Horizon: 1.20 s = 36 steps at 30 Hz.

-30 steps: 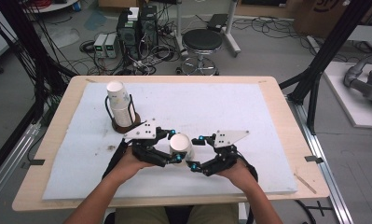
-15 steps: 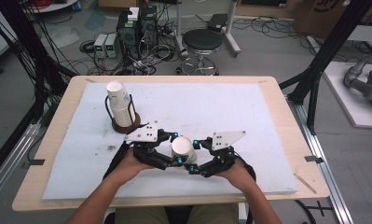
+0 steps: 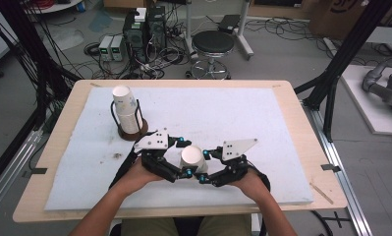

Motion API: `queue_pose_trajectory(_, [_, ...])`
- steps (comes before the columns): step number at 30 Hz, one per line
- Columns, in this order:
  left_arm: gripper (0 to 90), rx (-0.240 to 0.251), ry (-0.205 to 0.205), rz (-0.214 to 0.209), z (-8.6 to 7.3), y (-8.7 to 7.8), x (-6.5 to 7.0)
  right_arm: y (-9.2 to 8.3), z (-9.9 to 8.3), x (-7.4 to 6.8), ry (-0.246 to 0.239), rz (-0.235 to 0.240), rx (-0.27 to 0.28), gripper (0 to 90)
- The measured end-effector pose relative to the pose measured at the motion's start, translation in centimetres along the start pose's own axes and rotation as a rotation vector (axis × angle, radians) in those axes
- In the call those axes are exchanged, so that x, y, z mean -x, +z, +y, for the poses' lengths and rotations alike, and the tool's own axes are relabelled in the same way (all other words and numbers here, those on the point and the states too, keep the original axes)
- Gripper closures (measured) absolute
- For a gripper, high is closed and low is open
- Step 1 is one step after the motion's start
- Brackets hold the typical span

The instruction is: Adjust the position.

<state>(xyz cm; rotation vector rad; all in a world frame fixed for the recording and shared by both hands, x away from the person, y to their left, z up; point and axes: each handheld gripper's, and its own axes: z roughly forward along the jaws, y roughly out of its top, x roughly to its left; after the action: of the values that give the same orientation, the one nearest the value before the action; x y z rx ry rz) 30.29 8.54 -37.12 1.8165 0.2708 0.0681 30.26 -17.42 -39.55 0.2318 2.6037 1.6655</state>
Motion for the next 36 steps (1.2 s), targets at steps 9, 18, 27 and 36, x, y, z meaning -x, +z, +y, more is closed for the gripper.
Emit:
queue_pose_trajectory(9, [15.8, -0.046, 0.006, 0.013, 0.6, -1.7, -0.2, -0.7, 0.5, 0.5, -0.019, -0.026, -0.117, 39.9])
queue_pose_trajectory(18, [15.8, -0.096, 0.004, 0.002, 0.9, -2.0, -0.4, -1.3, 2.0, 0.9, -0.078, -0.037, -0.258, 39.7])
queue_pose_trajectory(27, [17.2, -0.154, 0.017, -0.013, 0.9, -1.3, -0.3, -0.5, 4.5, 0.7, -0.171, -0.008, -0.454, 39.7])
queue_pose_trajectory(36, [21.6, -0.204, 0.034, -0.035, 1.0, -0.8, -0.2, 0.7, 5.8, 0.3, -0.214, 0.007, -0.566, 39.2])
